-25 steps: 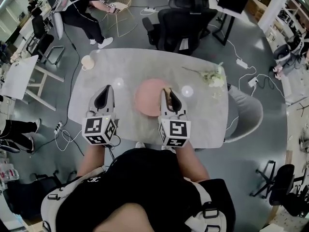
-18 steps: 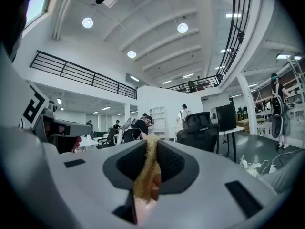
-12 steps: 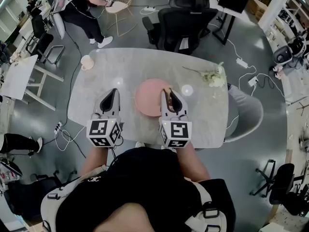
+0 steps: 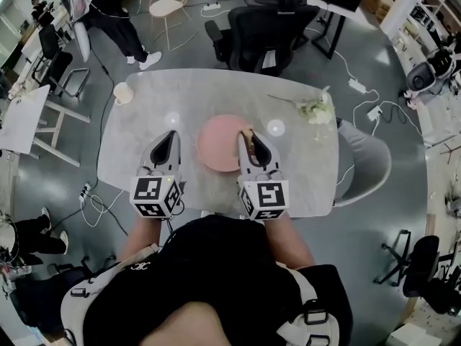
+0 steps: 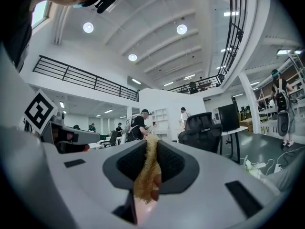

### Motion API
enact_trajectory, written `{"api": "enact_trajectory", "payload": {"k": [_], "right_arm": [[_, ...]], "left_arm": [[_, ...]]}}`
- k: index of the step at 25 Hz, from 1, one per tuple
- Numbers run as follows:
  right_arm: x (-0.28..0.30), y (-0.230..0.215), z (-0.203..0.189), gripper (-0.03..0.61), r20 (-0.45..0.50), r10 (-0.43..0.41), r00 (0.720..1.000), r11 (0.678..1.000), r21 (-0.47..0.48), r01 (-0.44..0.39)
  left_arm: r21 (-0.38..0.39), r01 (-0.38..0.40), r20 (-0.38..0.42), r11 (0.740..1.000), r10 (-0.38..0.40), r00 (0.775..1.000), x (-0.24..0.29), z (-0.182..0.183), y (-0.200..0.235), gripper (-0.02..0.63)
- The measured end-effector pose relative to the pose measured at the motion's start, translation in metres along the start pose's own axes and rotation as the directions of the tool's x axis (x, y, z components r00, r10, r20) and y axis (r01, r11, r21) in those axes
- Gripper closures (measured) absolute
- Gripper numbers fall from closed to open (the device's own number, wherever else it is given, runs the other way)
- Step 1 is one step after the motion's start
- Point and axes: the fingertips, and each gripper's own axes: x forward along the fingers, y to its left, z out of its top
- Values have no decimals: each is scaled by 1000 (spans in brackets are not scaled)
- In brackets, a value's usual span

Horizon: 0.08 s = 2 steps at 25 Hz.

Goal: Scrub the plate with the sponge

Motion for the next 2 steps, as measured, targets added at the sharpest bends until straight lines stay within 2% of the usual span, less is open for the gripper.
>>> {"api": "enact_trajectory", "payload": {"k": [2], "right_arm": [[2, -4, -4, 509, -9, -8, 1000, 1000, -2, 8]], "left_arm": [[6, 14, -11, 1000, -14, 1000, 5, -4, -4, 609]]}}
